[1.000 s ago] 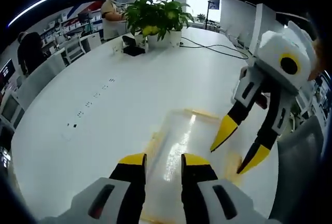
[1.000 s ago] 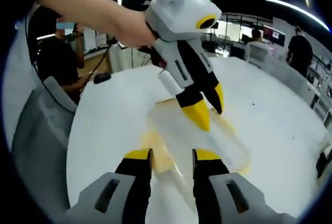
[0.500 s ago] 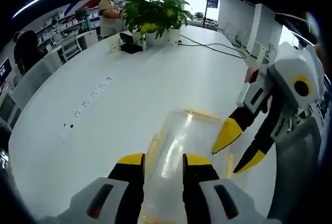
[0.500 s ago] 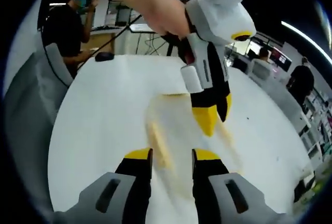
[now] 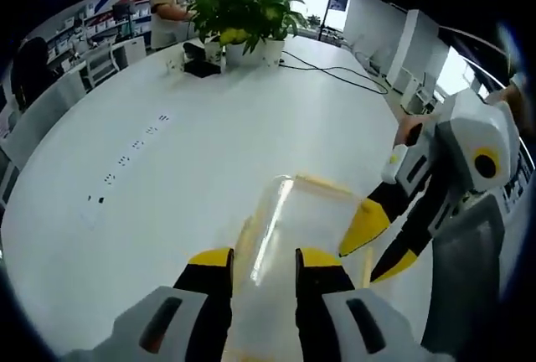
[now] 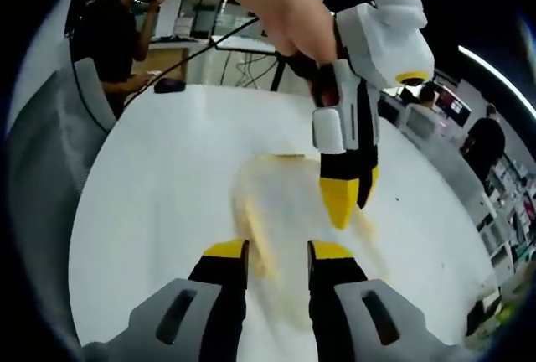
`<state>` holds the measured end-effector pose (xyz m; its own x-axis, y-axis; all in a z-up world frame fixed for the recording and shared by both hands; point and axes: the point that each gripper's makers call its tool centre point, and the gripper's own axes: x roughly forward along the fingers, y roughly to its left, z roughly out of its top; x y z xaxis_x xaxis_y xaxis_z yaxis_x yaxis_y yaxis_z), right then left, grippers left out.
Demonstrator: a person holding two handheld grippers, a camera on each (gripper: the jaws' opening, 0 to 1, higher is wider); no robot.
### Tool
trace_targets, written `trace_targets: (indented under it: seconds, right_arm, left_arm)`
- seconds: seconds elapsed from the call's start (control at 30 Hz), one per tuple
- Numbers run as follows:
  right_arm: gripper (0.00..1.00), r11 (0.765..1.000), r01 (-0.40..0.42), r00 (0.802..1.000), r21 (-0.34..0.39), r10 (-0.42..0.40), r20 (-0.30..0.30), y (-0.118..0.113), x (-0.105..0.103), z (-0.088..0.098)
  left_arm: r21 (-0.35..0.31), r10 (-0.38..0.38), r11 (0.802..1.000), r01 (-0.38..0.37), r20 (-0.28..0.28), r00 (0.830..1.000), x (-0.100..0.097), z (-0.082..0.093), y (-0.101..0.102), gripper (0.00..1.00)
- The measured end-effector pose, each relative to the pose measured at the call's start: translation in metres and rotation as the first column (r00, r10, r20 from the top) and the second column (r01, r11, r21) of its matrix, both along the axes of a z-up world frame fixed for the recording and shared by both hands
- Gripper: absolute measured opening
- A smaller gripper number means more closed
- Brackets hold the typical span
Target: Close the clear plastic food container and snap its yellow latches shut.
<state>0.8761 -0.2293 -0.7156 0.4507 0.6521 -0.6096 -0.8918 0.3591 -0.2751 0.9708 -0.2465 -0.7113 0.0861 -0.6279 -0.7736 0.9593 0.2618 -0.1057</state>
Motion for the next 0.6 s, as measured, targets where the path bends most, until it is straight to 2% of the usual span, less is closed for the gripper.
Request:
trace_targets:
  seconds: [0.1, 0.33, 0.43, 0.6]
  right_arm:
    - [0.25, 1.0, -0.005, 1.0, -0.005, 0.005, 0.004, 0.0008, 0.0, -0.0005]
    - [0.25, 1.0, -0.008, 1.0, 0.001, 0.008, 0.001, 0.0026, 0.0004, -0.0002]
    - [0.25, 1.0, -0.011, 1.0, 0.003, 0.011, -0.001, 0.003, 0.0008, 0.0001]
    - [0.25, 1.0, -0.014, 1.0, 0.008, 0.014, 0.002, 0.0033, 0.0009, 0.0001]
  left_arm:
    - [0.004, -0.013, 1.0, 0.013, -0.011, 1.0, -0.0052, -0.0003, 0.0003, 0.23]
    - [0.012, -0.044, 0.999, 0.046, -0.08, 0.996, -0.0029, -0.0033, -0.0014, 0.23]
    - [0.033, -0.09, 0.995, 0.095, -0.114, 0.989, -0.0042, -0.0053, -0.0025, 0.25]
    - [0.045, -0.126, 0.99, 0.135, -0.16, 0.979, -0.0042, -0.0068, -0.0023, 0.26]
